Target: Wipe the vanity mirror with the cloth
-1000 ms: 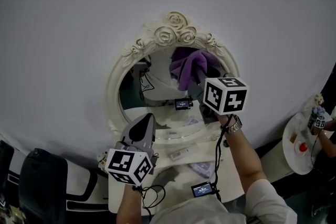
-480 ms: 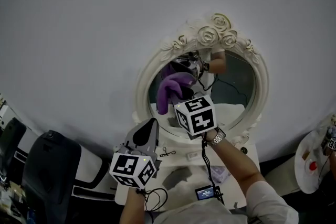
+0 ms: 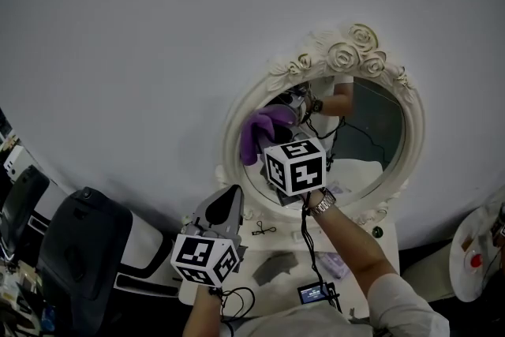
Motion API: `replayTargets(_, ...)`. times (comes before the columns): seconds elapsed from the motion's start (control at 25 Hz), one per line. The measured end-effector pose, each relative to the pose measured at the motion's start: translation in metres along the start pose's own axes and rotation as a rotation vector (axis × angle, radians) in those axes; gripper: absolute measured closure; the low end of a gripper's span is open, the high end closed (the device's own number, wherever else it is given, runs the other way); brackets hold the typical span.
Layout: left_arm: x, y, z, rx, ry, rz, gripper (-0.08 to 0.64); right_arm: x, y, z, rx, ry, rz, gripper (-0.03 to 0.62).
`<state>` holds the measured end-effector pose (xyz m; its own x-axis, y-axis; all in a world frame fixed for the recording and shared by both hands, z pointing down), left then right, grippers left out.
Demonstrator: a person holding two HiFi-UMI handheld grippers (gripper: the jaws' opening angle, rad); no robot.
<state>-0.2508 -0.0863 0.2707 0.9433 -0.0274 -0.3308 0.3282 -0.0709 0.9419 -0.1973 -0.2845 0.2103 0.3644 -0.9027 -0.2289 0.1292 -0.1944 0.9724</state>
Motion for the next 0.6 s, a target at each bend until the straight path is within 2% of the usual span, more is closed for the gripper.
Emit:
replayTargets(0.32,0.019,0.008,0.03,-0.038,0.085,0.015,0.56,0.031,0.008,-0.028,0.01,0.046,-0.011,0.537)
replayTargets(0.6,0.046,0.02,0.06,-0.068,0.2,0.005,0.56,0.075,0.024,-0.078,-0.02,0.165,-0.011,0.535)
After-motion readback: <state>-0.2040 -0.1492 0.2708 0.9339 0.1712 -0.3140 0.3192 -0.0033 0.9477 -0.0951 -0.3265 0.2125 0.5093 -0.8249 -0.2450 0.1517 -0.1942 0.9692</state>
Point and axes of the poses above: the fingertips, and each gripper's own axes: z forward along the fingers, x to its right, y out of its underside, the point moved 10 cm from there along -z, backward along the fingers, and after that the axes turned 14 degrees about -z, right-handed, at the moved point
